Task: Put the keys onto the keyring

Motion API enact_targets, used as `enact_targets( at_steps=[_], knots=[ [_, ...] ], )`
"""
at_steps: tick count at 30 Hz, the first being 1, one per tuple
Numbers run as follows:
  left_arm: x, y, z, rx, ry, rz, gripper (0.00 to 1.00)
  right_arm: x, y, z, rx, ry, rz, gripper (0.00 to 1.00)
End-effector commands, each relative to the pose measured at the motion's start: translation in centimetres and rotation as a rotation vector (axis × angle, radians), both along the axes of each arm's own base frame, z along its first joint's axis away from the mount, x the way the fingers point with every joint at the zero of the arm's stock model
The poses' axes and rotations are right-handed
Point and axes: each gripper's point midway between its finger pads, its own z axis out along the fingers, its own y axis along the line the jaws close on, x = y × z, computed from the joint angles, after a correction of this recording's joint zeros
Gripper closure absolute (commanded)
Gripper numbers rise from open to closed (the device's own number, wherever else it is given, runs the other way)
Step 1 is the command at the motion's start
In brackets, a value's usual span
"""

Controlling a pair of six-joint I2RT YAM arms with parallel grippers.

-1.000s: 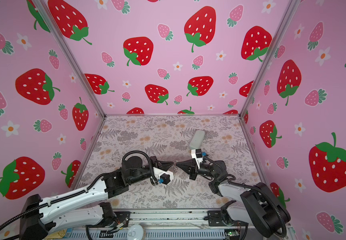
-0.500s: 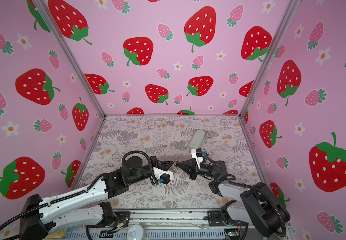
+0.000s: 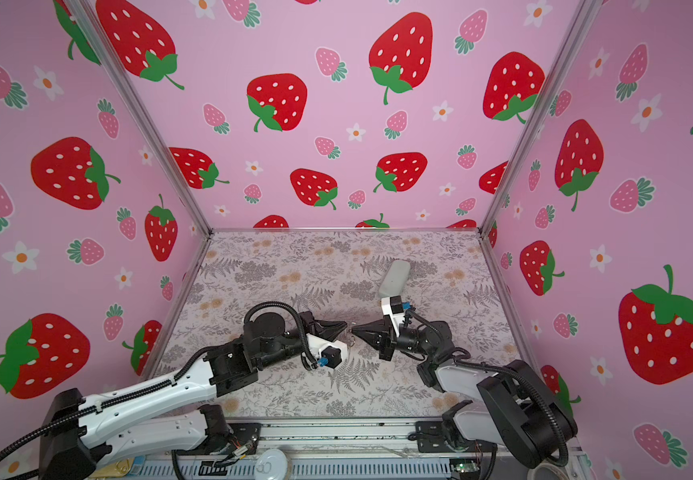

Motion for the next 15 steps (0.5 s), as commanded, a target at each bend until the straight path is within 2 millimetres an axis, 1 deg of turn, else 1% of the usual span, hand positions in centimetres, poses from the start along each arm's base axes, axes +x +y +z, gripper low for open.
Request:
enact_targets(
  at_steps=[1,4,15],
  knots=[
    [-0.06,0.15,0.61,-0.017,-0.03,-0.002,1.0,-1.3,-0.74,4.14,0.137,-0.165,0.009,1.0],
    [0.1,0.25,0.37,-0.014,-0.023,0.003,1.0,-1.3,-0.76,4.15,0.137,-0.165,0.006,1.0],
    [0.08,0.18,1.17,-0.049,-0.027,-0.004,1.0,-1.33,-0.07,3.87,0.122,-0.147,0.03,1.0]
  ],
)
